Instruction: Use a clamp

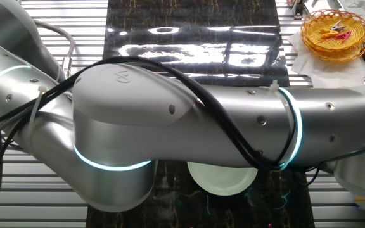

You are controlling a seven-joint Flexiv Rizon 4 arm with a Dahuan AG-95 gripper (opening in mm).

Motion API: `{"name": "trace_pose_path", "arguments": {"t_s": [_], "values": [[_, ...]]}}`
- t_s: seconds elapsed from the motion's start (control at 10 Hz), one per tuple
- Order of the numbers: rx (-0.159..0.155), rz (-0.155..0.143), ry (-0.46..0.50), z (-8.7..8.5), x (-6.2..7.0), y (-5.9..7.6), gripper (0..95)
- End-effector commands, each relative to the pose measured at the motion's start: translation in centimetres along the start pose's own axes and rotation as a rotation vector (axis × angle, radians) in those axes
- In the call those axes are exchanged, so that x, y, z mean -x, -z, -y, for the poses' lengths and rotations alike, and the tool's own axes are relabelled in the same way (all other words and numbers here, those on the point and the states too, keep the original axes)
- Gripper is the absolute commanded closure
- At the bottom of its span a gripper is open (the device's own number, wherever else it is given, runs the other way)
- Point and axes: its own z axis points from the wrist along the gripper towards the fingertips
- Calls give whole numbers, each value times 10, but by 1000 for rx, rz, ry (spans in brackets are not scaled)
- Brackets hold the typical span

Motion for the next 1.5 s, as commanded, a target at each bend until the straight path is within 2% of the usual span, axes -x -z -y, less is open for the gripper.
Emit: {"name": "trace_pose_path", "arguments": {"t_s": [0.1,1.5], "values": [[4,4,8,1,0,2,950],[0,9,10,3,-7,-2,950]]}}
